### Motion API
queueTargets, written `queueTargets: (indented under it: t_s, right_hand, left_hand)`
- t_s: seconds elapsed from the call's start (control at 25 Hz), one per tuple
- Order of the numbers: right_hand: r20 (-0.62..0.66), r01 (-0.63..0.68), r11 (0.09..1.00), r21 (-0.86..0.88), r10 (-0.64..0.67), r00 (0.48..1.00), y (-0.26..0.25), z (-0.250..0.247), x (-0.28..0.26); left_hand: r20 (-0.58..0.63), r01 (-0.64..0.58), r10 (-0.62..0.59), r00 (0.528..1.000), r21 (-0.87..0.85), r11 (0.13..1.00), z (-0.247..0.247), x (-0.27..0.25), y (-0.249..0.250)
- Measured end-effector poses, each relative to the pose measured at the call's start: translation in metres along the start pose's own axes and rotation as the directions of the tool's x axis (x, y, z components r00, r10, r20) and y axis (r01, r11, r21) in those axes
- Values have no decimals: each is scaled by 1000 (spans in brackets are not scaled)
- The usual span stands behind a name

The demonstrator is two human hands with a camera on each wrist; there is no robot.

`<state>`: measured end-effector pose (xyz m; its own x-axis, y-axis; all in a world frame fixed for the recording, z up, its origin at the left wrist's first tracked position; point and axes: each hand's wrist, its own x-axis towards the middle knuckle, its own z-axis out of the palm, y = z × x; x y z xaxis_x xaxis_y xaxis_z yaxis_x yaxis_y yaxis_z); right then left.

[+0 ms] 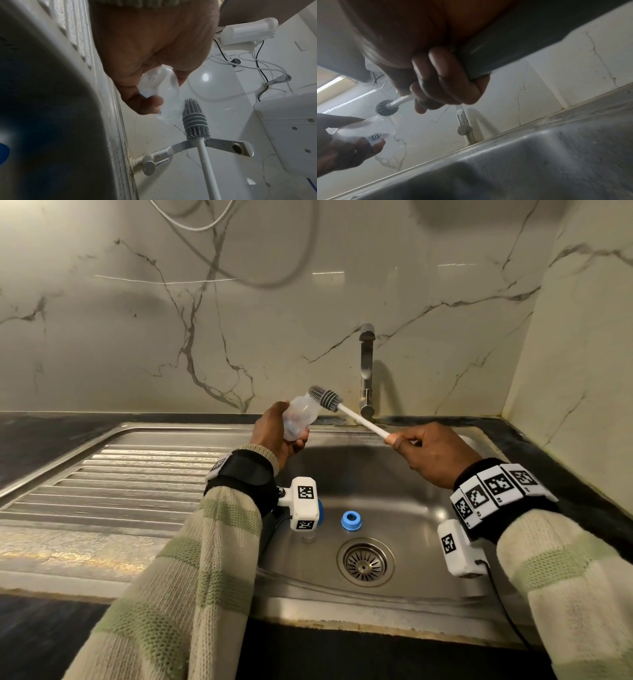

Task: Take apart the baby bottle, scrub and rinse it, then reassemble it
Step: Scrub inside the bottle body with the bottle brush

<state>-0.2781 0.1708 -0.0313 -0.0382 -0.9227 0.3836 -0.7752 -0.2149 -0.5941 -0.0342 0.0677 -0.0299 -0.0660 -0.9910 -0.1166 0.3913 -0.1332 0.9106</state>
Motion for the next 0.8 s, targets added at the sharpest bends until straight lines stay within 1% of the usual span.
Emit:
queueTargets:
  t_s: [0.16,0.2,0.28,0.4,0.48,0.56,0.68,0.8]
  right_hand:
    - [-10,13,1000,-24,-13,1000,1,1,-1]
    - [4,8,1000,-17,-7,1000,2,1,-2]
    - [16,6,1000,-20,-6,1000,3,1,-1]
    - [-12,-23,1000,5,23,1000,3,-1,-1]
    - [3,-22,1000,3,22,1000,0,-1,-2]
    - [-17,-7,1000,-4,7,1000,-1,-1,-1]
    - [1,-11,1000,12,11,1000,-4,-2,-4]
    - [-11,-11,1000,7,11,1000,-5,-3,-4]
  left_hand:
    - [-59,-20,20,998,-1,1000,1,1,-2]
    - [-66,-26,26,997,-8,1000,2,0,-1]
    - [-50,-19,16,999,-44,999,0,2,-1]
    - [32,22,-21,999,-52,998,-3,0,0]
    - [14,4,-4,1000,-39,999,-2,0,0]
    - [-4,-18,18,1000,-39,999,0,-2,0]
    - [-24,-41,39,999,-73,997,2,-2,-1]
    - [-24,-52,50,998,-89,995,1,0,-2]
